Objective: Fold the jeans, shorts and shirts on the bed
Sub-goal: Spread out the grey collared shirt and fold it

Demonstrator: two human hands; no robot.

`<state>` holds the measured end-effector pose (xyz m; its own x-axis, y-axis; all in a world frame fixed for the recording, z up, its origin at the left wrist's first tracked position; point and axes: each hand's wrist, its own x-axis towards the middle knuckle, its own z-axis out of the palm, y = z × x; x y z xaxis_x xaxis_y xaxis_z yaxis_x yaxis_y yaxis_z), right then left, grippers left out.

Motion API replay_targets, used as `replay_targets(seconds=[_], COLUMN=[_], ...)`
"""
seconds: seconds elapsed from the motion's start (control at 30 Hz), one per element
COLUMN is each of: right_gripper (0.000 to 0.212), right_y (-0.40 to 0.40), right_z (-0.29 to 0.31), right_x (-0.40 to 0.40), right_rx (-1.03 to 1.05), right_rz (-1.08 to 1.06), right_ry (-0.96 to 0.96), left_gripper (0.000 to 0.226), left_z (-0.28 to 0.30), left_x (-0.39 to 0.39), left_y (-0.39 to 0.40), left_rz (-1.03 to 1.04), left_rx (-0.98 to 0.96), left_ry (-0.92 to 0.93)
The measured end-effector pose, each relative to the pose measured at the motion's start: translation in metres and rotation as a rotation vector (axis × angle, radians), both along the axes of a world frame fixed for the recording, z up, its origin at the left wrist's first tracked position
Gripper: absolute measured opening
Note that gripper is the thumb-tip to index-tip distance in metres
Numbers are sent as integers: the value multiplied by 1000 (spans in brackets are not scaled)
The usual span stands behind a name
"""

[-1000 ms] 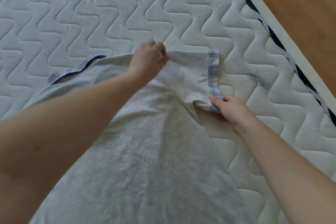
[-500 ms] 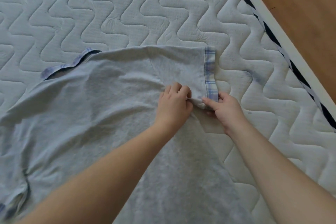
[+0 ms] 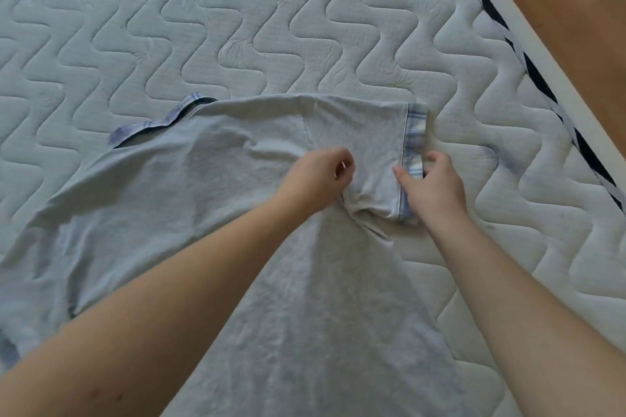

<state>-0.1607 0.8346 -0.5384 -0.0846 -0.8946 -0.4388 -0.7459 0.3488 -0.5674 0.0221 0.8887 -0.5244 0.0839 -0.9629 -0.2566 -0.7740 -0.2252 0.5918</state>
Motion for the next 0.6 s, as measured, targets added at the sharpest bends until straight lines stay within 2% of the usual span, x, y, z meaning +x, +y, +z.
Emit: replay_targets(seconds=[0.07,0.13,0.2,0.3,0.37,0.47,0.53,0.6], right_gripper=[59,46,28,26,24,10,9,18], right_y=[-5,-7,-6,0,6,20,31,41], right_z=[-2,-4,-5,3,16,42,63,85], right_x=[2,1,0,5,8,12,19,31], right_rx=[42,94,138,118,34,-87,-179,-261], right_rz=[-81,-112,-61,48,117,207,269,349], right_ry=[-64,-111,-190,-213,-187,-274,-353,-412], left_gripper=[22,35,50,62,54,37,26,17], left_z=[-2,-8,-11,-11,-6,7,14,18], left_x=[22,50,74,96,104,111,116,122], left_y=[-12,-30,-49,-75,-88,-96,-93,-84], left_rz=[137,219,185,120,74,33,51,121], left_rx=[-87,-74,23,160,222,231,185,142], left_ry=[-49,-140,-220,-225,-250,-313,-267,-144])
